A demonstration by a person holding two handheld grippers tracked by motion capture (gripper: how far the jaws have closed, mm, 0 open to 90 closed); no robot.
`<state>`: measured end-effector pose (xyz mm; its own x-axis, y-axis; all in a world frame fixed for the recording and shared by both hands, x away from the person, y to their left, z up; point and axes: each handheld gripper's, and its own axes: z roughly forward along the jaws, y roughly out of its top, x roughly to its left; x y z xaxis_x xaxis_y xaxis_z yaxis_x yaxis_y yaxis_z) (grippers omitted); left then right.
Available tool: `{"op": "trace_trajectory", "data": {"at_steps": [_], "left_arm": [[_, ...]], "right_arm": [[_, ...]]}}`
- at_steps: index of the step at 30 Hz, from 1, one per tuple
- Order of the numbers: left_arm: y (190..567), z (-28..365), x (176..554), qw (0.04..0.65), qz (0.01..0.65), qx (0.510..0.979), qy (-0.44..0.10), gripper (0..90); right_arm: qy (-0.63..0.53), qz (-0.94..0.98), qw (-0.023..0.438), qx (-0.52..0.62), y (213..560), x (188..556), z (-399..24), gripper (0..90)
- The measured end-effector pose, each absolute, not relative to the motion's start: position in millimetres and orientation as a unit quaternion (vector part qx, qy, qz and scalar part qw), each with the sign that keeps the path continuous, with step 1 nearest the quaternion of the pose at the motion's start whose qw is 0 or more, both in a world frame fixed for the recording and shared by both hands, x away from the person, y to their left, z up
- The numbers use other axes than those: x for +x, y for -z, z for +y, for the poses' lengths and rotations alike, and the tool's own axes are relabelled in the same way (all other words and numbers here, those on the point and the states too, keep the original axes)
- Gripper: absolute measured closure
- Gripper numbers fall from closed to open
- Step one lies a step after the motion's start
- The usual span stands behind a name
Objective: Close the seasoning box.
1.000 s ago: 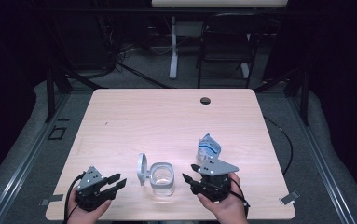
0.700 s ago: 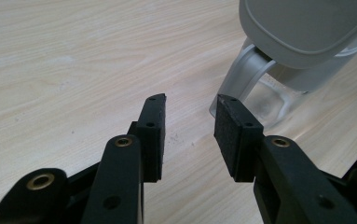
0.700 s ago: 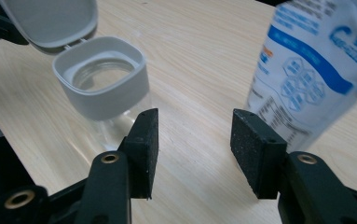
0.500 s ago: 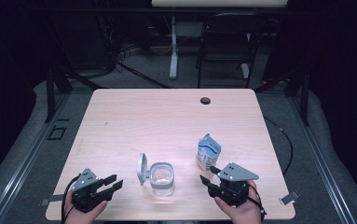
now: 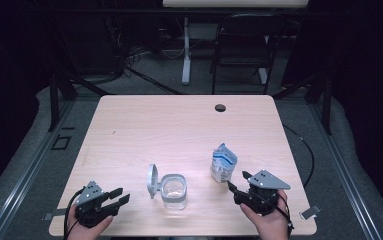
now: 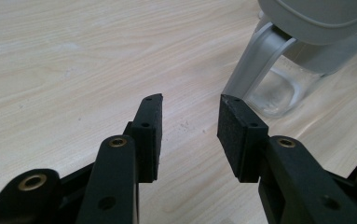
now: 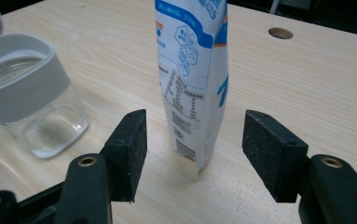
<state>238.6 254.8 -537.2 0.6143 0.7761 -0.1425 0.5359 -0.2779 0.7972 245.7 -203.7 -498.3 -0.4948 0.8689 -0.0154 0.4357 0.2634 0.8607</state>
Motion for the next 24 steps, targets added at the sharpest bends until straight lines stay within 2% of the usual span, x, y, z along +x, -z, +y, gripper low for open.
{"op": "trace_trajectory", "data": {"at_steps": [15,19,21,24], "left_arm": [[539.2,258.9,240.4,0.441,0.421,0.78,-0.139,61.0],[539.2,258.9,240.2,0.44,0.423,0.78,-0.139,60.9],[539.1,259.2,240.2,0.439,0.423,0.78,-0.14,60.8],[539.3,260.0,240.5,0.438,0.423,0.781,-0.14,60.8]], "right_arm": [[-0.418,0.753,0.249,0.443,512.7,273.0,-191.1,39.1],[-0.419,0.756,0.239,0.443,516.8,280.8,-189.2,42.9],[-0.414,0.759,0.242,0.44,517.8,283.0,-188.3,39.8],[-0.411,0.761,0.241,0.44,519.2,284.8,-187.2,39.8]]}}
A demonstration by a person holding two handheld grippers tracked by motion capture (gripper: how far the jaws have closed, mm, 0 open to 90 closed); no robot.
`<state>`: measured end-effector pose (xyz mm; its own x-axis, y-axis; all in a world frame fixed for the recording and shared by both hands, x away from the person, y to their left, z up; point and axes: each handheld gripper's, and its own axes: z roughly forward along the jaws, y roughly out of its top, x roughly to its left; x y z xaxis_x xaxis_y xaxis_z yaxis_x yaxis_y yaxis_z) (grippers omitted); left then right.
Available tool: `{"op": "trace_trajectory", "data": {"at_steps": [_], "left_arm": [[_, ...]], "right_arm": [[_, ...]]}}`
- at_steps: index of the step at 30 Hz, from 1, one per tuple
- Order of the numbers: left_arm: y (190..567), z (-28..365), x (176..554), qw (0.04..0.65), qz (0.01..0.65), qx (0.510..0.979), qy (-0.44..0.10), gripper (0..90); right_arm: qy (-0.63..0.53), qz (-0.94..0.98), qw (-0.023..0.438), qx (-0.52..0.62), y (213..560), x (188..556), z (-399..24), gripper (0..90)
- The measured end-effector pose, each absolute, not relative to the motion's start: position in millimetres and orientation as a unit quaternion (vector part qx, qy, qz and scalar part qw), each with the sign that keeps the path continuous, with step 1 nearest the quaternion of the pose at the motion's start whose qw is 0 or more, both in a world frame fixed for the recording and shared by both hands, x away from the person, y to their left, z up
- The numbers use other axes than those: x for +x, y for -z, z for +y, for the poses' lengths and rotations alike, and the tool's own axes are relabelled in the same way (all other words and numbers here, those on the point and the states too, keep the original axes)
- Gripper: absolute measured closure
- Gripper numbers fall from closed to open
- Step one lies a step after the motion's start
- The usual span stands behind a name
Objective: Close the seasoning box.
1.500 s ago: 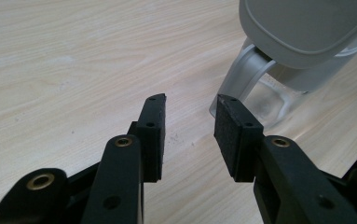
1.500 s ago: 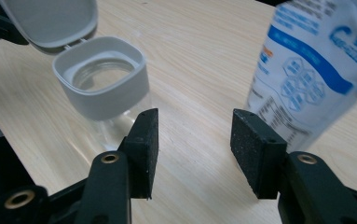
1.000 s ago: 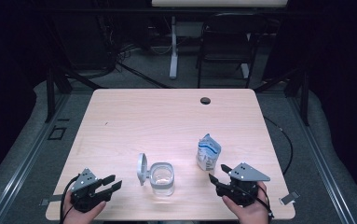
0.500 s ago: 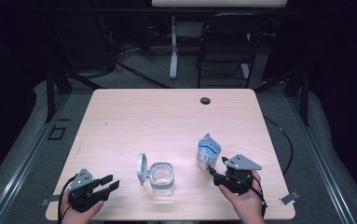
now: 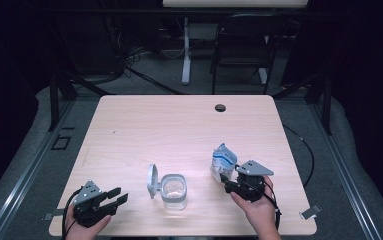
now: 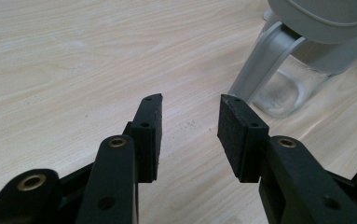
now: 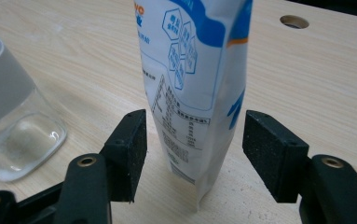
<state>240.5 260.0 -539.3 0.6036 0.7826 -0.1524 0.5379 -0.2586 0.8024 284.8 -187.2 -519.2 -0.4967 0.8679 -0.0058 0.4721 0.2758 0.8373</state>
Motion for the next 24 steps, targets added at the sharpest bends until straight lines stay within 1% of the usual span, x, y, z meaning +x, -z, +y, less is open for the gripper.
{"op": "trace_trajectory", "data": {"at_steps": [1,3,5,8,9,10,24], "left_arm": [[539.6,260.5,240.8,0.439,0.423,0.78,-0.139,60.8],[539.7,260.6,240.9,0.44,0.424,0.779,-0.139,60.6],[539.8,260.7,240.8,0.439,0.424,0.78,-0.139,60.5],[540.1,260.5,241.0,0.439,0.424,0.78,-0.14,60.2],[540.4,260.2,241.3,0.438,0.423,0.781,-0.14,60.2],[541.1,259.7,241.6,0.437,0.422,0.782,-0.14,60.1],[540.9,261.4,242.4,0.437,0.423,0.782,-0.139,60.1]], "right_arm": [[-0.408,0.763,0.239,0.44,521.2,286.5,-185.6,37.7],[-0.411,0.763,0.235,0.441,523.8,288.3,-184.3,37.0],[-0.411,0.762,0.241,0.439,526.1,290.1,-183.2,34.4],[-0.418,0.761,0.236,0.437,530.2,292.8,-181.0,27.9],[-0.418,0.761,0.236,0.437,530.2,292.8,-181.0,27.9],[-0.421,0.76,0.235,0.436,533.8,294.9,-178.2,24.5],[-0.434,0.743,0.249,0.443,541.2,302.9,-171.3,26.1]]}}
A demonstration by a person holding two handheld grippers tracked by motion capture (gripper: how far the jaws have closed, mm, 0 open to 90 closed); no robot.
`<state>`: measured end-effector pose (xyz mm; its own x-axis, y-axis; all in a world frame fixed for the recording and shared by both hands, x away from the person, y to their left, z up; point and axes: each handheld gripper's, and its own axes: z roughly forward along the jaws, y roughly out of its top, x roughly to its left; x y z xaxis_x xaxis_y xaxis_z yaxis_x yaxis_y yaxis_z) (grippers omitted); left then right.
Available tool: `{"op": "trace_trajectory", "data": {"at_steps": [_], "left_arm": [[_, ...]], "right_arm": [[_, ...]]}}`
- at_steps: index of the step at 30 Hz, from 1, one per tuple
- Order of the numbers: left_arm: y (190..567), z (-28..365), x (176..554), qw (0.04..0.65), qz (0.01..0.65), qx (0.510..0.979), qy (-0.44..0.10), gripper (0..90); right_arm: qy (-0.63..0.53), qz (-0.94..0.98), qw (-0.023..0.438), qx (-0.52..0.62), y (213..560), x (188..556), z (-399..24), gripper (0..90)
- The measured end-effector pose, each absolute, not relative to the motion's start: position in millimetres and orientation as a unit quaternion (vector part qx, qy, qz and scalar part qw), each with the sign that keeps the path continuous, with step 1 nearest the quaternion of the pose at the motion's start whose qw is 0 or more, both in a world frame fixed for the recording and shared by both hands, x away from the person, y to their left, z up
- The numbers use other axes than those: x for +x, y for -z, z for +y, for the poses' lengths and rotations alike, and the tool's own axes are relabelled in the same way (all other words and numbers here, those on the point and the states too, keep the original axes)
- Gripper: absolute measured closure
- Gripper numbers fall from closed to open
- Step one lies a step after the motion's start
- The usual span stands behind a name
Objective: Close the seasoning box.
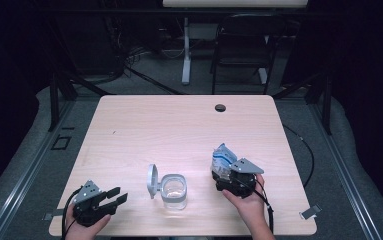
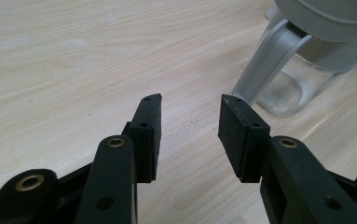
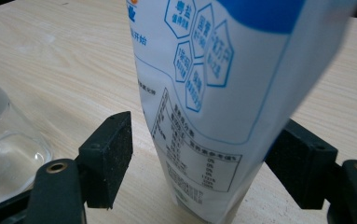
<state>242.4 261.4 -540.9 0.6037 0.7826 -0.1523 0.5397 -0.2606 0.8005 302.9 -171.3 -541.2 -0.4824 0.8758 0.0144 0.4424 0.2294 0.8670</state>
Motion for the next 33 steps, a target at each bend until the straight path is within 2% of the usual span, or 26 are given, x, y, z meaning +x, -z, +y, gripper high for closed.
{"op": "trace_trajectory", "data": {"at_steps": [14,33], "left_arm": [[542.5,261.2,243.4,0.437,0.423,0.782,-0.135,60.1],[543.4,262.5,245.0,0.435,0.423,0.784,-0.132,60.1]], "right_arm": [[-0.44,0.733,0.275,0.439,553.6,303.9,-167.6,28.4],[-0.42,0.74,0.275,0.447,568.7,306.4,-167.2,32.1]]}}
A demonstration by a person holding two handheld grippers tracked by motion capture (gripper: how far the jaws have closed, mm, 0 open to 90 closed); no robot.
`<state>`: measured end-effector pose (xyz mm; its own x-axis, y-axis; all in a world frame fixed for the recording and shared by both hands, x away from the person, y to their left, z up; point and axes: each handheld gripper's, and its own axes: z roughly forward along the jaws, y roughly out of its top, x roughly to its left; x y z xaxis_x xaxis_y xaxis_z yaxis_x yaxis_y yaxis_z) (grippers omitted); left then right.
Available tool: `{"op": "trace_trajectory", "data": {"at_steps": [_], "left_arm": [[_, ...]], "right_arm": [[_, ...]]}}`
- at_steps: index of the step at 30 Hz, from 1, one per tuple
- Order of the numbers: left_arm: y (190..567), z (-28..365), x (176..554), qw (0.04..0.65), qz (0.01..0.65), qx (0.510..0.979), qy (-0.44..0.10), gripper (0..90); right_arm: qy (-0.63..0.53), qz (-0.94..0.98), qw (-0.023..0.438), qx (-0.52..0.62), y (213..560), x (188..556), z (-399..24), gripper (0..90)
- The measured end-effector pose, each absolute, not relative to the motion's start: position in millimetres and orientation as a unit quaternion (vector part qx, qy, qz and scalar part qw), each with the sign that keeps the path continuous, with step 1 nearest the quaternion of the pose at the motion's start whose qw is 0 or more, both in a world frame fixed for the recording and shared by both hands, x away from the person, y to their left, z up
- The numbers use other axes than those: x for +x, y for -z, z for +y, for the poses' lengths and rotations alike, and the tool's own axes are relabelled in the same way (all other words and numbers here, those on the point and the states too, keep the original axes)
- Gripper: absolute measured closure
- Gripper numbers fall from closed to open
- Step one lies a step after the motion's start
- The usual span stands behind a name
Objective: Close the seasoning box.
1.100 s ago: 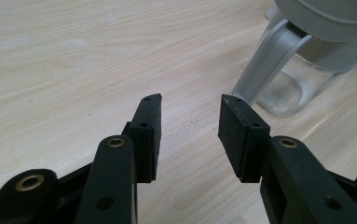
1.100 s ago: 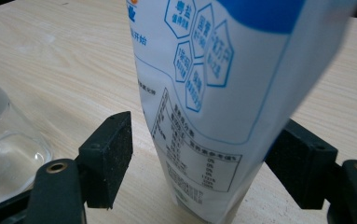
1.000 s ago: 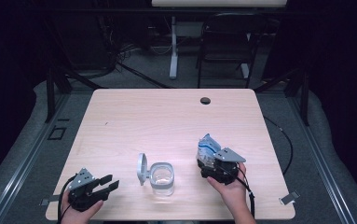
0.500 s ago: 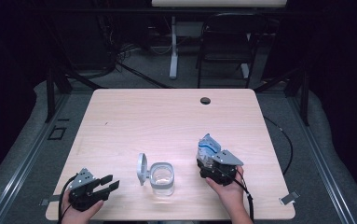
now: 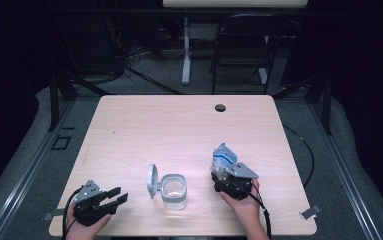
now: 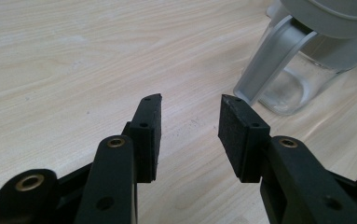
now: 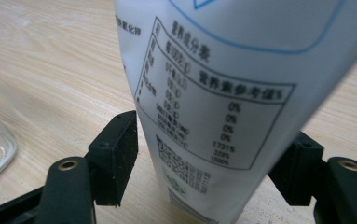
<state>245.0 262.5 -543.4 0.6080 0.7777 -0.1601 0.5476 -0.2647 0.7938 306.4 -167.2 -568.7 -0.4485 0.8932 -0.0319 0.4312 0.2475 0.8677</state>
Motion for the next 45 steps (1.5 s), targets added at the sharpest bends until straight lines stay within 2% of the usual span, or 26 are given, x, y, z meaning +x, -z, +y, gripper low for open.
{"op": "trace_trajectory", "data": {"at_steps": [45], "left_arm": [[544.5,262.5,244.2,0.438,0.426,0.781,-0.133,60.1]], "right_arm": [[-0.409,0.737,0.284,0.457,573.7,311.3,-163.3,36.5]]}}
